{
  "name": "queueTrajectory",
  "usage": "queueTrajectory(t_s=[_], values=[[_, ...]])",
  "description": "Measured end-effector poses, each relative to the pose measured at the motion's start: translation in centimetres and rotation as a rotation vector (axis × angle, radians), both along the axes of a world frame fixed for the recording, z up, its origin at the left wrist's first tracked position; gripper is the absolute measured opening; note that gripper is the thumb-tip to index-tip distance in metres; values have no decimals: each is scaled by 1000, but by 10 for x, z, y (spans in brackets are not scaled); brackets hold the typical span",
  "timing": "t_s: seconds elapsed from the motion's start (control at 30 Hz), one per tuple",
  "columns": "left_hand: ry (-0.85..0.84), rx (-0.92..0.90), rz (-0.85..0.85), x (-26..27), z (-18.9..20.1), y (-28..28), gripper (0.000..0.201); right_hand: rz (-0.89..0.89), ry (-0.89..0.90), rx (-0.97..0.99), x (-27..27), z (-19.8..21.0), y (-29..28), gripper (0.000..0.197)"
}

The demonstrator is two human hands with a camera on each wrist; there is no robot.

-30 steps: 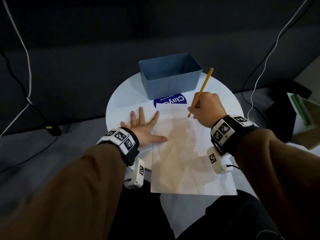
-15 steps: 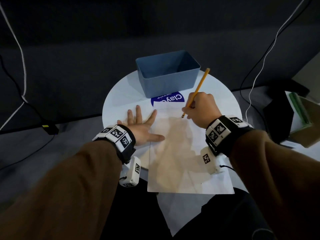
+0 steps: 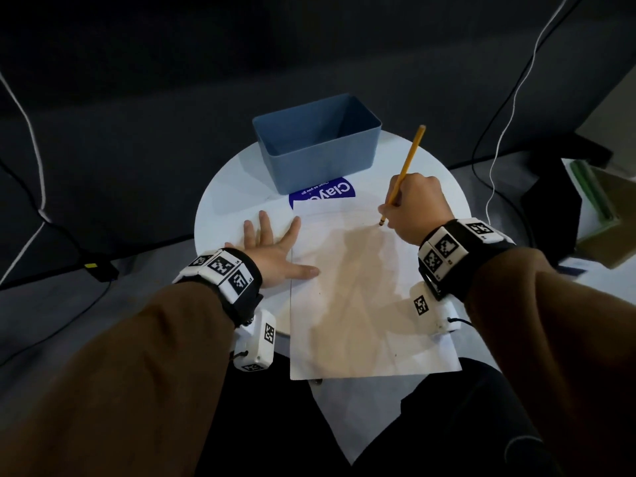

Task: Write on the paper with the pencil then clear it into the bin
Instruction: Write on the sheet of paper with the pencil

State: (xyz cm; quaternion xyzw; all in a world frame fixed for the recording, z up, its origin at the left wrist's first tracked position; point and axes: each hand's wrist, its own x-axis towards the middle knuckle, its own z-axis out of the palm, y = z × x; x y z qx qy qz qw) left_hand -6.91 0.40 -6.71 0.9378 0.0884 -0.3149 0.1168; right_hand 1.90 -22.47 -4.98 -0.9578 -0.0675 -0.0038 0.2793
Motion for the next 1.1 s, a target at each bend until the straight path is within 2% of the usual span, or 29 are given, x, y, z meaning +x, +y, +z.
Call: queueTrajectory(t_s=[0.07, 0.17, 0.3, 0.4, 0.6, 1.1], values=[[-1, 6, 32, 3, 6, -4, 108, 14, -8, -12, 1, -1, 0, 10], [-97, -4, 46, 7, 14, -12, 104, 15, 1, 5, 1, -1, -1, 11], [-225, -46, -108, 15, 25, -29, 93, 33, 14, 16, 2, 1, -2, 18], [-187, -59, -146, 22, 26, -43, 94, 35, 23, 28, 3, 3, -4, 17], [-32, 85, -193, 23, 15, -52, 109, 32, 29, 59, 3, 1, -6, 11], [-64, 113, -224, 22, 11, -47, 109, 75, 9, 50, 7, -1, -5, 12]])
